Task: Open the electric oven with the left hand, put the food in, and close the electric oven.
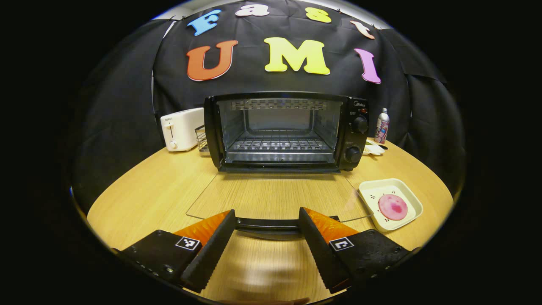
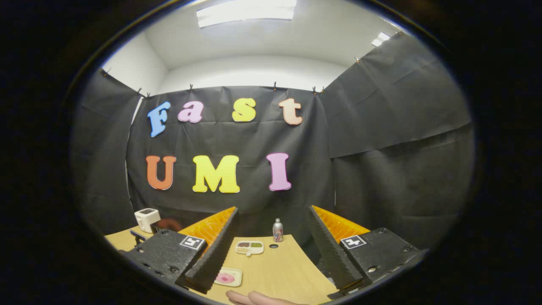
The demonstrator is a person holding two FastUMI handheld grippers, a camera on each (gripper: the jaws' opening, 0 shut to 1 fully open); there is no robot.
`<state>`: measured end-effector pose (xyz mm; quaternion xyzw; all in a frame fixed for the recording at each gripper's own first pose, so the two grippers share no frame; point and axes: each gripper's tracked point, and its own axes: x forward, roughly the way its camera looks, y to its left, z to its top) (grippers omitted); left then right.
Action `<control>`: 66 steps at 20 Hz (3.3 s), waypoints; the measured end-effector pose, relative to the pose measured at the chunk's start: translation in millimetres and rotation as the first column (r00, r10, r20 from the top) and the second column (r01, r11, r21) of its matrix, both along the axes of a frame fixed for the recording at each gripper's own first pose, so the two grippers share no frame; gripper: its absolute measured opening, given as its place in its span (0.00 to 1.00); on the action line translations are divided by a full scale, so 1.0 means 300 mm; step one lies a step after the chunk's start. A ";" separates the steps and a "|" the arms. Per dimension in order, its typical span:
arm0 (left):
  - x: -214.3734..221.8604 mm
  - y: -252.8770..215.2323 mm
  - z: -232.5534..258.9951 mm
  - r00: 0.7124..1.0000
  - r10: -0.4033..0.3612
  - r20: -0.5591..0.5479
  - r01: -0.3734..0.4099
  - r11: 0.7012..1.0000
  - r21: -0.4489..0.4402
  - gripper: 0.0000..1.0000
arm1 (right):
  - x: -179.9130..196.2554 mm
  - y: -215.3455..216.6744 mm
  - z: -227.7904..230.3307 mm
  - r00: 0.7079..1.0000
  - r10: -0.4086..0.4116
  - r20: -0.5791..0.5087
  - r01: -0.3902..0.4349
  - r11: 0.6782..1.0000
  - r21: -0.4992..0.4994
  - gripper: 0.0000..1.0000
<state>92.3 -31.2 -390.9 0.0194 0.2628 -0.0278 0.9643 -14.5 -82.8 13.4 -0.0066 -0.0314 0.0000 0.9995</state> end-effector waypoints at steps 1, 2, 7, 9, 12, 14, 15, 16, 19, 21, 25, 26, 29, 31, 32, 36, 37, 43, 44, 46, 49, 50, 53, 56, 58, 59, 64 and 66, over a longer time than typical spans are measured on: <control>-0.005 0.013 0.024 1.000 -0.003 0.008 0.003 1.000 0.016 0.94 | 0.008 0.016 -0.010 1.000 0.014 -0.013 -0.014 1.000 -0.006 1.00; -0.005 0.020 0.068 0.999 -0.009 0.033 0.008 1.000 0.025 0.95 | 0.019 0.037 -0.025 0.999 0.026 -0.029 -0.027 1.000 -0.016 1.00; -0.047 0.040 0.351 0.988 0.009 0.152 -0.002 0.999 -0.044 0.95 | 0.132 0.093 -0.144 0.988 0.055 -0.145 -0.067 0.995 -0.076 1.00; -0.065 0.084 0.469 0.974 0.035 0.225 -0.029 0.999 -0.027 0.95 | 0.193 0.110 -0.200 0.975 0.085 -0.204 -0.096 0.994 -0.043 1.00; -0.107 0.106 0.630 0.950 0.072 0.303 -0.053 0.996 -0.070 0.95 | 0.307 0.089 -0.310 0.950 0.083 -0.301 -0.094 0.995 -0.022 1.00; -0.133 0.125 0.736 0.932 0.093 0.351 -0.071 0.995 -0.077 0.95 | 0.394 0.083 -0.406 0.921 0.080 -0.380 -0.089 0.996 -0.006 1.00; -0.149 0.127 0.779 0.924 0.093 0.370 -0.076 0.995 -0.062 0.95 | 0.430 0.086 -0.459 0.897 0.088 -0.433 -0.095 0.995 0.004 1.00; -0.159 0.134 0.820 0.914 0.092 0.395 -0.083 0.996 -0.040 0.95 | 0.466 0.090 -0.525 0.869 0.096 -0.486 -0.097 0.995 0.024 1.00; -0.190 0.139 0.917 0.882 0.101 0.461 -0.120 0.993 0.012 0.95 | 0.549 0.094 -0.726 0.759 0.129 -0.639 -0.100 0.992 0.082 1.00; -0.196 0.114 0.948 0.869 0.106 0.482 -0.122 0.993 0.001 0.95 | 0.604 0.105 -0.883 0.667 0.140 -0.731 -0.106 0.990 0.092 1.00; -0.198 0.076 0.954 0.878 0.118 0.464 -0.094 0.993 -0.074 0.95 | 0.656 0.161 -1.145 0.490 0.169 -0.855 -0.107 0.985 0.134 0.92; -0.197 0.086 0.969 0.869 0.119 0.481 -0.101 0.993 -0.062 0.95 | 0.647 0.181 -1.207 0.435 0.190 -0.880 -0.101 0.982 0.162 0.92; -0.187 0.090 0.993 0.852 0.100 0.513 -0.108 0.994 -0.014 0.95 | 0.632 0.251 -1.350 0.267 0.272 -0.925 -0.036 0.962 0.272 0.90; -0.187 0.088 1.010 0.843 0.090 0.531 -0.106 0.994 0.000 0.95 | 0.623 0.299 -1.436 0.187 0.311 -0.932 -0.021 0.950 0.313 0.85; -0.186 0.077 1.012 0.840 0.078 0.537 -0.094 0.996 0.002 0.95 | 0.628 0.315 -1.462 0.167 0.319 -0.933 -0.020 0.947 0.321 0.81; -0.190 0.046 0.992 0.853 0.056 0.518 -0.047 0.998 -0.031 0.95 | 0.647 0.349 -1.502 0.137 0.326 -0.935 -0.027 0.945 0.326 0.51; -0.193 0.051 0.995 0.854 0.060 0.516 -0.047 0.998 -0.039 0.95 | 0.641 0.351 -1.508 0.117 0.324 -0.939 -0.018 0.946 0.324 0.41; -0.194 0.075 0.964 0.866 0.066 0.496 -0.054 0.998 -0.038 0.95 | 0.613 0.361 -1.558 -0.026 0.299 -0.954 -0.053 0.953 0.300 0.02; -0.198 0.075 0.961 0.866 0.065 0.495 -0.055 0.998 -0.035 0.95 | 0.611 0.366 -1.561 -0.037 0.294 -0.955 -0.074 0.952 0.296 0.01; -0.195 0.076 0.940 0.870 0.061 0.490 -0.053 0.998 -0.030 0.95 | 0.612 0.365 -1.556 -0.050 0.289 -0.956 -0.088 0.952 0.293 0.01; -0.200 0.073 0.925 0.875 0.052 0.481 -0.047 0.999 -0.022 0.95 | 0.602 0.365 -1.556 -0.064 0.310 -0.948 -0.073 0.946 0.315 0.01; -0.200 0.075 0.921 0.876 0.050 0.479 -0.047 0.999 -0.019 0.95 | 0.591 0.370 -1.554 -0.067 0.331 -0.941 -0.045 0.941 0.334 0.04; -0.188 0.082 0.916 0.872 0.043 0.488 -0.045 0.999 -0.008 0.95 | 0.537 0.367 -1.531 -0.085 0.391 -0.916 -0.003 0.920 0.393 0.02; -0.190 0.066 0.897 0.878 0.028 0.479 -0.029 1.000 -0.006 0.95 | 0.512 0.347 -1.482 -0.058 0.420 -0.906 0.000 0.907 0.421 0.01; -0.190 0.058 0.887 0.882 0.018 0.472 -0.015 1.000 -0.010 0.95 | 0.508 0.332 -1.444 -0.032 0.434 -0.900 0.001 0.901 0.434 0.01; -0.194 0.058 0.881 0.885 0.016 0.466 -0.012 1.000 -0.012 0.95 | 0.505 0.319 -1.427 -0.020 0.432 -0.902 0.001 0.902 0.432 0.02; -0.205 0.086 0.854 0.899 0.019 0.438 -0.012 1.000 -0.019 0.95 | 0.505 0.302 -1.302 0.041 0.466 -0.884 0.000 0.885 0.466 0.02; -0.213 0.107 0.855 0.900 0.027 0.436 -0.020 1.000 -0.020 0.95 | 0.514 0.313 -1.248 0.070 0.475 -0.877 -0.004 0.879 0.476 0.04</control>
